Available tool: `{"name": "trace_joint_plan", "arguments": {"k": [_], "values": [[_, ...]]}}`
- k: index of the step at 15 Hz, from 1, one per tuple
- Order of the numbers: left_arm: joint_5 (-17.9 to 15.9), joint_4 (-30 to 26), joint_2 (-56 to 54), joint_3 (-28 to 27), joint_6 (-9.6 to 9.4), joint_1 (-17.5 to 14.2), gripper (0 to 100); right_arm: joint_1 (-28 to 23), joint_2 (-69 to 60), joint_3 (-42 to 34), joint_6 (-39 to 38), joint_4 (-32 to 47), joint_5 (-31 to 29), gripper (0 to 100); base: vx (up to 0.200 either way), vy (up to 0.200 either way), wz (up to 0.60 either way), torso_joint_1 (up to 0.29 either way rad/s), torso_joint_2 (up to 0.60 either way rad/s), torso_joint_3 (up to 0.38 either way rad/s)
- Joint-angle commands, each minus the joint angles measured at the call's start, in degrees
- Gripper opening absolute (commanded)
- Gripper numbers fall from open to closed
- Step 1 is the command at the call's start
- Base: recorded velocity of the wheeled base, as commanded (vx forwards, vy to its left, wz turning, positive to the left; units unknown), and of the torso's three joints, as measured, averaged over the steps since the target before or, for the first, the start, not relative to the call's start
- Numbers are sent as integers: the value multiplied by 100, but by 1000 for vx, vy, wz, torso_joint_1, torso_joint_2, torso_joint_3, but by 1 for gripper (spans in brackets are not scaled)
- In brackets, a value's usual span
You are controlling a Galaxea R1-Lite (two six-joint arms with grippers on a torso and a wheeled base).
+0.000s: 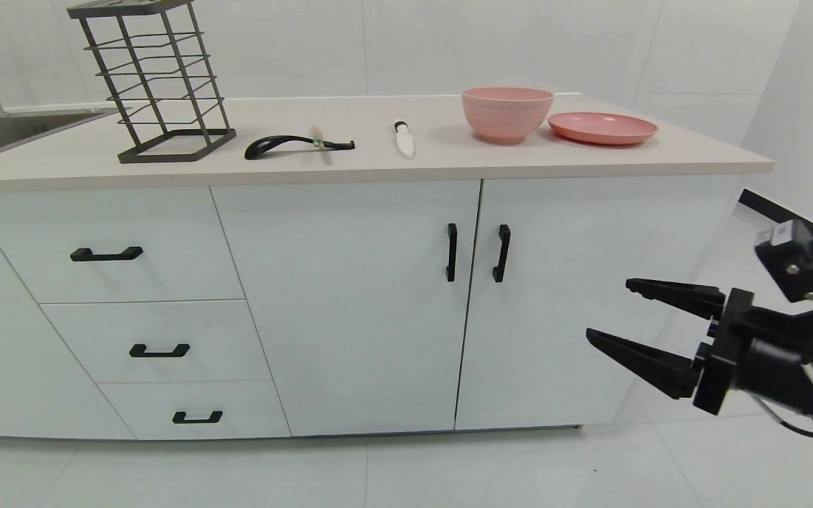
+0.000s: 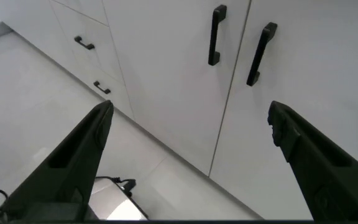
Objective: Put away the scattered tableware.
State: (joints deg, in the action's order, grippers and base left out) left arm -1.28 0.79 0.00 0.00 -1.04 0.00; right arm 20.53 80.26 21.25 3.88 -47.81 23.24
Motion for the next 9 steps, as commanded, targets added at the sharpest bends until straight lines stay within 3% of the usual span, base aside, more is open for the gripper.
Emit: {"name": "trace_joint_plan", "arguments": {"k": [1,2,3,6,8,9], "values": [[-4,17,0,0,-19,-9,100,-14,719,20,192,-193,-3,100,0,0,0,0,0,0],[40,1353,79,-308,-90,-44,100,-49,868,-59,430,-202,-12,100,0,0,0,0,0,0],[23,1389,308,-624,-90,-44,100,-102,912,-77,421,-211,-12,100,0,0,0,0,0,0],[-180,817,694,-1160,-72,79,100,-137,1018,-24,421,-229,-3,100,0,0,0,0,0,0],[-1102,650,1767,-1573,-134,308,100,-198,1396,29,421,-712,269,100,0,0,0,0,0,0],[-1226,650,1898,-1626,-142,352,100,-234,1466,29,421,-853,357,100,0,0,0,0,0,0]]}}
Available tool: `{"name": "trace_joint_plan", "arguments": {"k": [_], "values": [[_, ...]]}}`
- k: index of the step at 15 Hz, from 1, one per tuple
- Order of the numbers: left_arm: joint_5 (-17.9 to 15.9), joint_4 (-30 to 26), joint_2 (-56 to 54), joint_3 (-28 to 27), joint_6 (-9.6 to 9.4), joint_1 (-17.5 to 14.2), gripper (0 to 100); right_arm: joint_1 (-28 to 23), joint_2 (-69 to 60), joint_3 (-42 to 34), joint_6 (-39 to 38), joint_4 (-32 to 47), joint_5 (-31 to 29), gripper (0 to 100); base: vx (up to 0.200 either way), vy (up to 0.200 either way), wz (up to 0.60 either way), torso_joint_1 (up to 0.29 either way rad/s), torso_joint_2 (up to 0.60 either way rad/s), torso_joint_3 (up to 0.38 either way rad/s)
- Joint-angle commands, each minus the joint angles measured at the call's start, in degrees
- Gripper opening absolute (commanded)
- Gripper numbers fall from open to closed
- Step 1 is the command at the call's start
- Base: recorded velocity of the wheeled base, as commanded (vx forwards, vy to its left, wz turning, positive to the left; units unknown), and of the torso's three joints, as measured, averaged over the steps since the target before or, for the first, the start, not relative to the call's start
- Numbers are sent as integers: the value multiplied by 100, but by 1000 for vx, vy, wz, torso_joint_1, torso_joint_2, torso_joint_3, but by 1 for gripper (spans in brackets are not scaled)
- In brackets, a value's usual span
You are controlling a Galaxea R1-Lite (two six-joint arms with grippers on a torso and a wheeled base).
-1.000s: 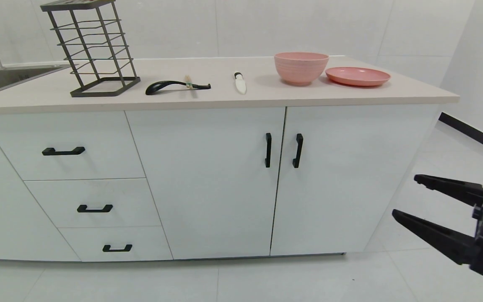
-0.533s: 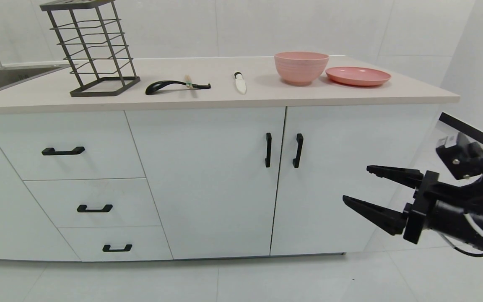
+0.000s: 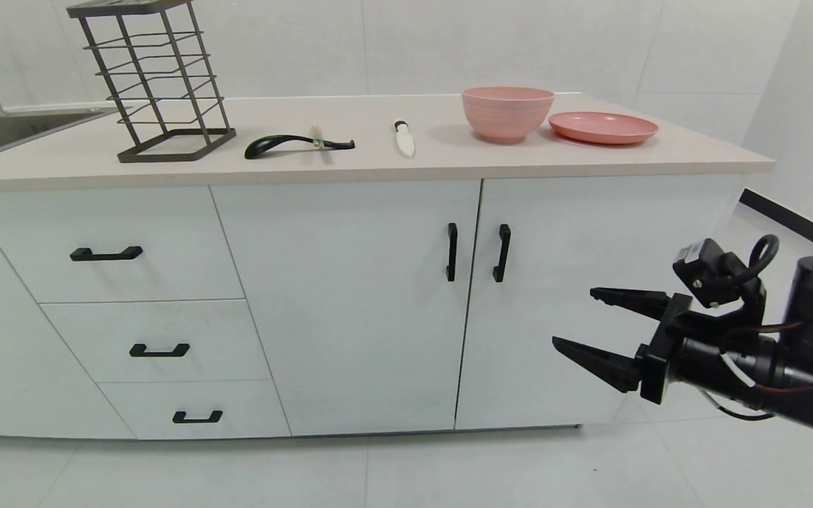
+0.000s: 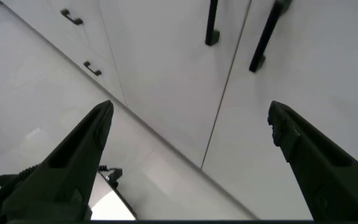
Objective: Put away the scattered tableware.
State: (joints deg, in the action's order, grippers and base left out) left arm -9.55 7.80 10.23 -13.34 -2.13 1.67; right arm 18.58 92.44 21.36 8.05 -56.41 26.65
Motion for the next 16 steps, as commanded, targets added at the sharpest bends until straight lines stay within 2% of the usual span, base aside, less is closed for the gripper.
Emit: {"name": "trace_joint_plan", "arguments": {"k": [1,2,3,5,9,13,16], "values": [[-575,-16,1412,-451,-103,220,100,-241,573,9,-14,-582,508,100,0,0,0,0,0,0],[-628,28,1719,-521,-261,246,100,-346,723,9,4,-819,860,100,0,0,0,0,0,0],[-715,72,1939,-538,-340,316,100,-408,846,18,22,-942,1018,100,0,0,0,0,0,0],[-874,389,2642,-565,-525,527,100,-452,1145,70,13,-1382,1123,100,0,0,0,0,0,0],[-1313,1162,3723,-565,-534,1283,100,-408,1382,228,22,-1514,1132,100,0,0,0,0,0,0],[-1366,1865,4602,-565,-551,1661,100,-408,1663,598,39,-1522,1123,100,0,0,0,0,0,0],[-1436,2120,5156,-837,-543,1811,100,-399,1839,817,39,-1584,1123,100,0,0,0,0,0,0]]}}
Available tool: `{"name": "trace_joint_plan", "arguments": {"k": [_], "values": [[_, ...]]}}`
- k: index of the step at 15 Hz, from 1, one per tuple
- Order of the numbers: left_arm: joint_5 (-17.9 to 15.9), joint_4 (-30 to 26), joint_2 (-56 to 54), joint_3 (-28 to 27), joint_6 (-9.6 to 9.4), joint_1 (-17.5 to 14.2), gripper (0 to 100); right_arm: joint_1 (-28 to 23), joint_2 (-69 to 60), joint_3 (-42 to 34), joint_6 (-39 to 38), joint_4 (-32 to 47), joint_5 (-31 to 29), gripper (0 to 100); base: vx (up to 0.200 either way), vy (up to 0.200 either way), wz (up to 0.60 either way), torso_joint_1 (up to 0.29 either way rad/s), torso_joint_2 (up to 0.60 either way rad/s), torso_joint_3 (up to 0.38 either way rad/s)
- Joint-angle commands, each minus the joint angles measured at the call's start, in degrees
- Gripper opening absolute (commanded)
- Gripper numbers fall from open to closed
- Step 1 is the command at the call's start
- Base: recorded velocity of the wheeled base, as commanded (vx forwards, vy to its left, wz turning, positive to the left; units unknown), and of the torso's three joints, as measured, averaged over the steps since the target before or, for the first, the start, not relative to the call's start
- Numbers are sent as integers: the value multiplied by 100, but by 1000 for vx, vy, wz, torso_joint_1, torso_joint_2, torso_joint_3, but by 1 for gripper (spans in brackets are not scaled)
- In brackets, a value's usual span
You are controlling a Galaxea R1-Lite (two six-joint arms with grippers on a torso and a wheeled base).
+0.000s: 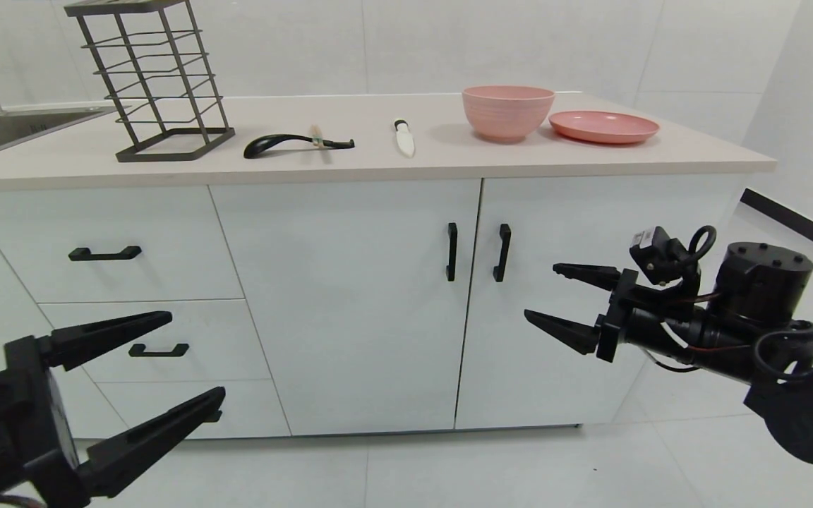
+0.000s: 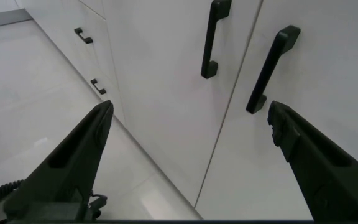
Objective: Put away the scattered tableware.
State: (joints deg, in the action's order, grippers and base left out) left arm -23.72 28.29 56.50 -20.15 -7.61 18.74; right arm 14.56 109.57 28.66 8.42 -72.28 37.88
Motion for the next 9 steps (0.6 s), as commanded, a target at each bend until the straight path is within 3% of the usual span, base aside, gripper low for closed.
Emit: {"name": "trace_joint_plan", "arguments": {"k": [1,2,5,9], "values": [[-177,379,1038,-376,14,280,100,-32,249,272,1,-93,18,100,0,0,0,0,0,0],[-335,616,1311,-384,5,324,100,-41,267,386,63,-102,53,100,0,0,0,0,0,0],[-352,1530,2190,-393,-13,570,100,-49,399,509,239,-111,396,100,0,0,0,0,0,0],[-352,2022,3024,-710,-22,1115,100,-49,785,878,300,-102,405,100,0,0,0,0,0,0]]}}
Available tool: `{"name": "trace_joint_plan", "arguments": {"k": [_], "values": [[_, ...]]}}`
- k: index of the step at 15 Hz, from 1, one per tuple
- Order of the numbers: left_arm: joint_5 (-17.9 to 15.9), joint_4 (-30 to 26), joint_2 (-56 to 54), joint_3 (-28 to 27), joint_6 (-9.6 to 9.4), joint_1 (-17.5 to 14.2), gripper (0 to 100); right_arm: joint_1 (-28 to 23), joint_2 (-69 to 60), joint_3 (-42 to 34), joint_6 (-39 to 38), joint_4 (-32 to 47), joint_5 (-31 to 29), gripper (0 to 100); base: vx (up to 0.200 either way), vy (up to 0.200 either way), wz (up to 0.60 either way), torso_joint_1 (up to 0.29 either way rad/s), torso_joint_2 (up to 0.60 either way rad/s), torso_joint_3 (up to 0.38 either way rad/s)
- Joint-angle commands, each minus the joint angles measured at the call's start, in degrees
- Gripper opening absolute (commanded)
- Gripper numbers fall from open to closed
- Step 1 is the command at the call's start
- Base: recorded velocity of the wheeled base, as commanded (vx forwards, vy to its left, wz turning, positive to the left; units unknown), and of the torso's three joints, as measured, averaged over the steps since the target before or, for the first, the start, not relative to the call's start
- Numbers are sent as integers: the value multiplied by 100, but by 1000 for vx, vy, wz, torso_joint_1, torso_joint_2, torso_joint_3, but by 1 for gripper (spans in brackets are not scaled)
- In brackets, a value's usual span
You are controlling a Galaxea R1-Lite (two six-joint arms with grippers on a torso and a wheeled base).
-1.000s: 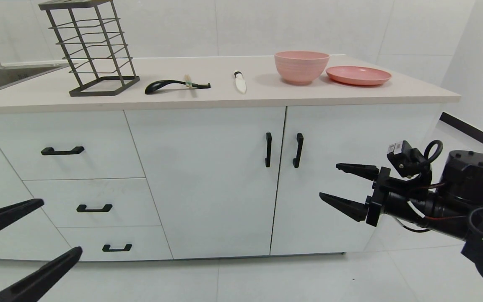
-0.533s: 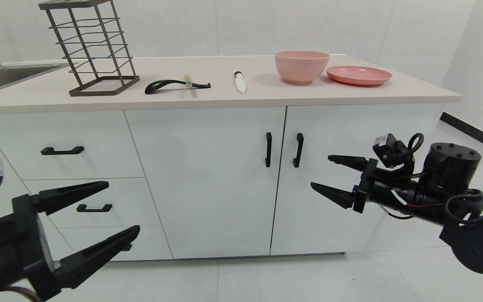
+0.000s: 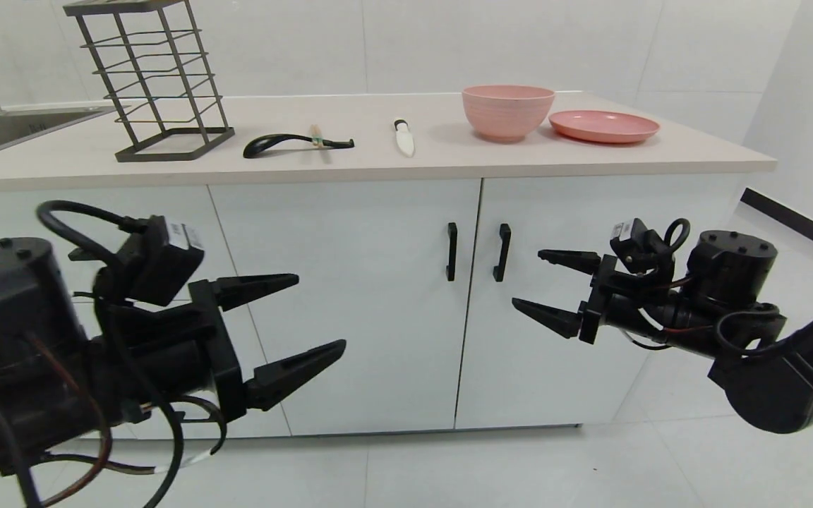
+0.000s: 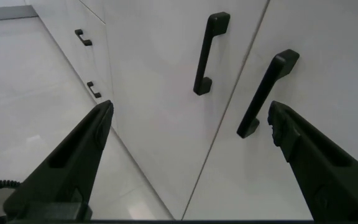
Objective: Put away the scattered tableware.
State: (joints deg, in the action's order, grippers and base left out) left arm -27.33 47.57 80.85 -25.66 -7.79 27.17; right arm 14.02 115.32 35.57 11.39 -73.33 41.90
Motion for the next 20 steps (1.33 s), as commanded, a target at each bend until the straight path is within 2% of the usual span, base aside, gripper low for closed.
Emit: {"name": "trace_joint_plan", "arguments": {"k": [1,4,7,9,10,11,12,15,16,18,20], "values": [[26,139,819,-317,-3,456,100,-13,368,398,4,3,11,100,0,0,0,0,0,0],[9,587,1407,-686,-12,667,100,-84,860,969,83,-103,363,100,0,0,0,0,0,0],[-44,868,1697,-765,-38,1009,100,-84,1018,1031,74,-103,407,100,0,0,0,0,0,0],[-255,1106,1891,-774,-214,1150,100,-92,1106,1119,83,-112,407,100,0,0,0,0,0,0],[-598,1369,2163,-826,-583,1159,100,-92,1185,1242,83,-112,407,100,0,0,0,0,0,0],[-747,1457,2365,-906,-803,1167,100,-92,1247,1312,83,-112,424,100,0,0,0,0,0,0],[-826,1466,2462,-993,-829,1194,100,-101,1309,1365,83,-112,468,100,0,0,0,0,0,0],[-774,1466,2717,-1530,-742,1255,100,-119,1528,1637,83,-112,644,100,0,0,0,0,0,0],[-747,1466,2814,-1714,-662,1238,100,-119,1607,1751,83,-112,670,100,0,0,0,0,0,0],[-633,1475,3016,-2031,-381,1238,100,-119,1774,2041,74,-112,670,100,0,0,0,0,0,0],[-633,1475,3130,-2215,-258,1220,100,-119,1897,2138,83,-112,741,100,0,0,0,0,0,0]]}}
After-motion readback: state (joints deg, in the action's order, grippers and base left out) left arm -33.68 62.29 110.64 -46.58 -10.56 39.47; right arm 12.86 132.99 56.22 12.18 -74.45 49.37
